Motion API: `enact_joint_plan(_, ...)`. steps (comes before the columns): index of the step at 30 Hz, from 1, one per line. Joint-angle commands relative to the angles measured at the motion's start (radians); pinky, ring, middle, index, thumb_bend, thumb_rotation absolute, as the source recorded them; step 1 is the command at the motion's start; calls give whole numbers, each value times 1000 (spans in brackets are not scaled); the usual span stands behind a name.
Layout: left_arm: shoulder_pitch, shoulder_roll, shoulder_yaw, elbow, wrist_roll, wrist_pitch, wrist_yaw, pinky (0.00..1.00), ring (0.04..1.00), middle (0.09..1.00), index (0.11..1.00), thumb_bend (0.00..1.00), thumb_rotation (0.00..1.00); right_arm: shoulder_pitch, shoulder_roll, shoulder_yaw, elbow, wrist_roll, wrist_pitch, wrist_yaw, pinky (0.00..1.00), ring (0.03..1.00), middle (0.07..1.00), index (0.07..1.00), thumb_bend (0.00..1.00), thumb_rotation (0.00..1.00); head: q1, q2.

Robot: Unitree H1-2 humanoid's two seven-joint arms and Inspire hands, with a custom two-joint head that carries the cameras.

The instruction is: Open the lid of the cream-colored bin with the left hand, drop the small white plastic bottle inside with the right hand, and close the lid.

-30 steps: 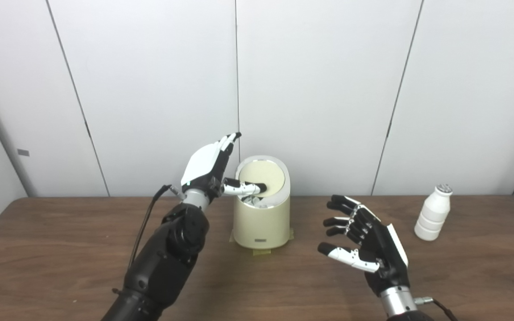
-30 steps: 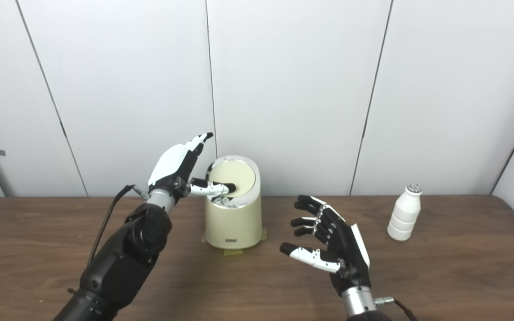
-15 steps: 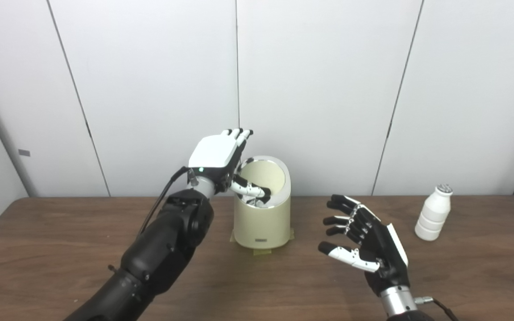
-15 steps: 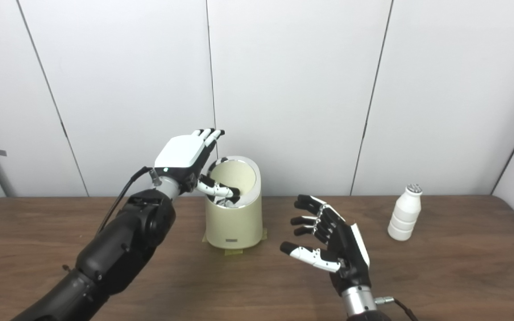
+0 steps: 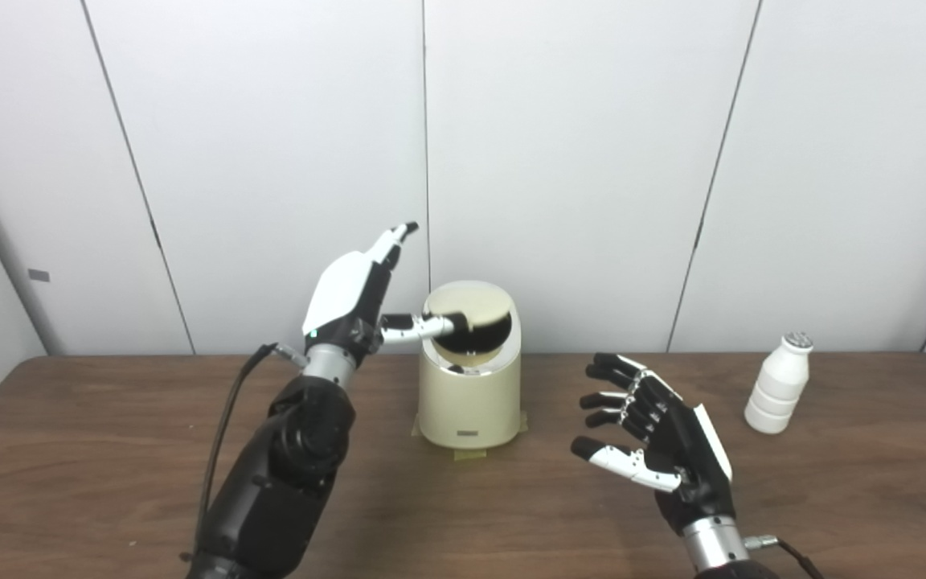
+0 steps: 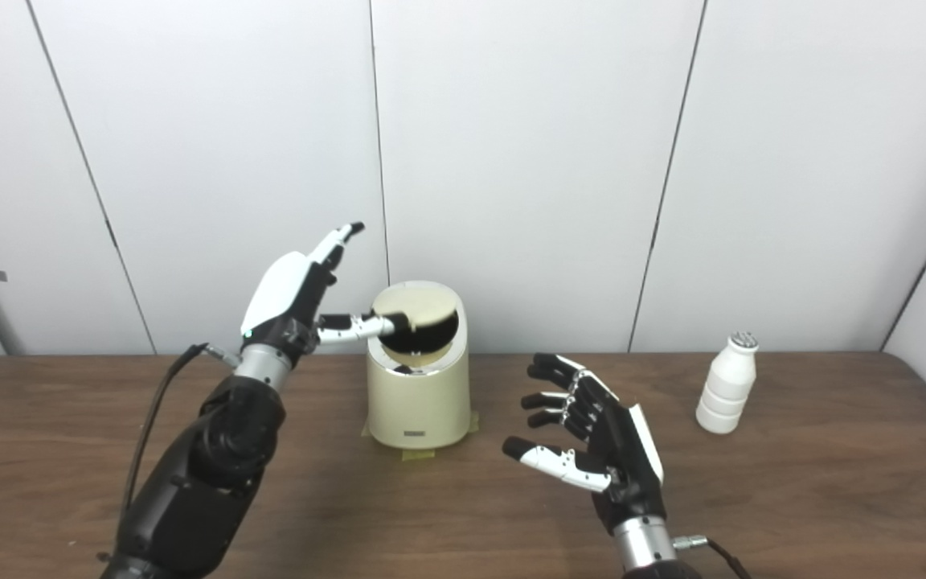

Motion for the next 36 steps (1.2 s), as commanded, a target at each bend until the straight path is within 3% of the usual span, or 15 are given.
enact_joint_plan(1,8,-23,44,-89,-121,17,-38,672,797,821,849,769,357,-37,-4,-7,-20,-2,-27,-8,537,629,755,742,825,246,0,2)
enact_joint_plan(4,89,-23,74,-172,-205,26,-77,603,709,758,804,751,318,-40,-12,-12,-4,4,-41,-4,542,634,762,747,836,264,2,0)
enact_joint_plan(12,270,7,93,-284,-276,26,-116,514,665,743,783,741,301,-39,-21,-28,5,48,-44,13,526,628,764,749,856,278,-2,4)
enact_joint_plan(20,401,15,115,-247,-328,-67,-121,522,665,740,783,713,241,-32,-13,-32,16,33,-76,-6,502,616,749,752,821,250,-36,-4)
enact_joint_plan(25,427,28,116,-169,-342,-156,-141,502,620,712,763,717,220,-59,-37,-49,38,105,-93,33,485,620,766,768,802,193,-65,-16)
enact_joint_plan(28,423,33,116,-100,-339,-217,-140,498,618,703,757,718,208,-111,-105,-58,-19,77,-41,45,550,637,767,769,799,171,-137,-46)
enact_joint_plan(32,411,46,123,-57,-341,-254,-140,489,611,694,752,687,176,-201,-180,-68,-157,-29,139,9,564,644,785,785,766,151,-231,-97)
enact_joint_plan(36,406,61,134,-33,-353,-256,-145,506,626,705,764,634,124,-315,-288,-95,-139,-98,220,1,591,645,759,767,816,172,-321,-154)
